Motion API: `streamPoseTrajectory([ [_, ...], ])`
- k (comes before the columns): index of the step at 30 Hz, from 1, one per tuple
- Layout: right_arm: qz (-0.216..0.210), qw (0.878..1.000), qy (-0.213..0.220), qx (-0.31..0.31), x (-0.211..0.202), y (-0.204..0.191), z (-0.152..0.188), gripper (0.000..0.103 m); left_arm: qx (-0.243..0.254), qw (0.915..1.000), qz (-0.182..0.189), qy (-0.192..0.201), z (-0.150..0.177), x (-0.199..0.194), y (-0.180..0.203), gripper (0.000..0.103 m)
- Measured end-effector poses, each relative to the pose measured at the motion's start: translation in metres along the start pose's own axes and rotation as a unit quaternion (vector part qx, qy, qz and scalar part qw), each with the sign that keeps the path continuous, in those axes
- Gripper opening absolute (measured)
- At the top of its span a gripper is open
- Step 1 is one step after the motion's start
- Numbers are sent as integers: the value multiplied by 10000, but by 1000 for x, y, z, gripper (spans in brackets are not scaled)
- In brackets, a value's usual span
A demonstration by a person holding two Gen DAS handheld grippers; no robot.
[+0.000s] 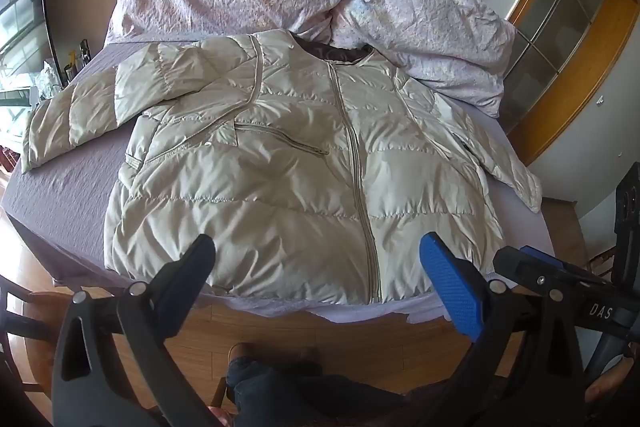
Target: Fold large clothes
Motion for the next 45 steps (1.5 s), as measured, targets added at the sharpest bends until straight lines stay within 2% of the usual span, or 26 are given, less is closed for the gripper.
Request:
streamPoseTrajectory([
  [45,3,10000,-16,7,3,1,-1,102,-3,10000,1,-4,0,0,0,101],
])
Point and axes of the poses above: each gripper's, at about its wrist camera, not at the fingertips, and x roughly the way its jaws point, y to its right, z to its underside, the point moved 10 cm from there along x, roughly the way its jaws point, and after that the axes turned 15 degrees about -y, right-handed, at the moved point
